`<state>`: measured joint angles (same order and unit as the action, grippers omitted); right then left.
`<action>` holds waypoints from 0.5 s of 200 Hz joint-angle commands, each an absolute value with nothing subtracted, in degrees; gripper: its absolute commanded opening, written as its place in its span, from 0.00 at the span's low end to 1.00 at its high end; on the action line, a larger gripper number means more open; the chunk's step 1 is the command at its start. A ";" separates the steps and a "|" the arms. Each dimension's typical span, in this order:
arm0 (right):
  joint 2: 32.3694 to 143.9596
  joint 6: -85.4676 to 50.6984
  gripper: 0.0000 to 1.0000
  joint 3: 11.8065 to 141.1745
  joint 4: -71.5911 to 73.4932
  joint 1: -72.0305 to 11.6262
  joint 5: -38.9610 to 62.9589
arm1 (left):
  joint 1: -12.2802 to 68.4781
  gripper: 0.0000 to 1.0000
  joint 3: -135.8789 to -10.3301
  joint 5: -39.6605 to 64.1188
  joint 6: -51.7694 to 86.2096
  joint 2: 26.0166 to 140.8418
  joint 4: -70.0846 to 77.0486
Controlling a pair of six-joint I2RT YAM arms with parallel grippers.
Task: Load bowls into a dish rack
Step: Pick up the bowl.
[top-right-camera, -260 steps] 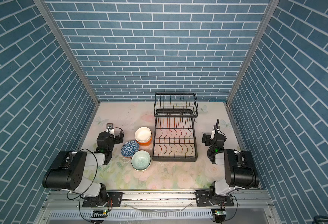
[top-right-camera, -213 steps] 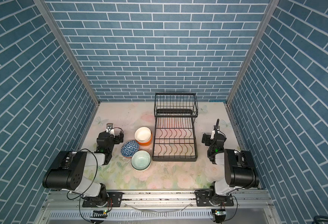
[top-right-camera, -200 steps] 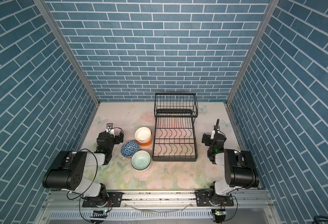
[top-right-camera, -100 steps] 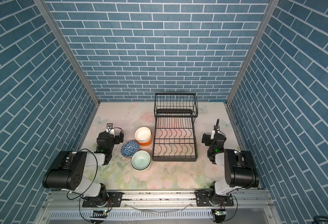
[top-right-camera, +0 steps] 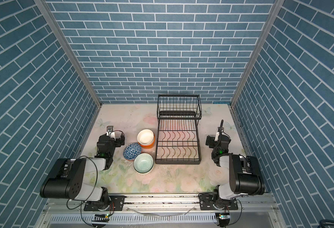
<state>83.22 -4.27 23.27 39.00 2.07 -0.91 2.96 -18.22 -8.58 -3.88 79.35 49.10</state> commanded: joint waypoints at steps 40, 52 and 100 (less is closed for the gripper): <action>73.92 -13.41 0.94 35.82 12.00 2.16 -4.59 | 2.75 1.00 -24.70 -13.06 4.98 61.35 20.79; 72.71 -15.00 0.94 37.98 6.64 1.99 -4.60 | 2.72 1.00 -27.68 -13.52 7.92 60.81 13.23; 67.30 -19.74 0.92 44.52 -11.36 -0.41 -8.31 | 2.82 1.00 -41.55 -11.32 19.52 64.71 -17.18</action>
<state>70.54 -14.68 40.66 2.26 0.78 -5.26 2.92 -36.36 -12.14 11.31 62.70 4.60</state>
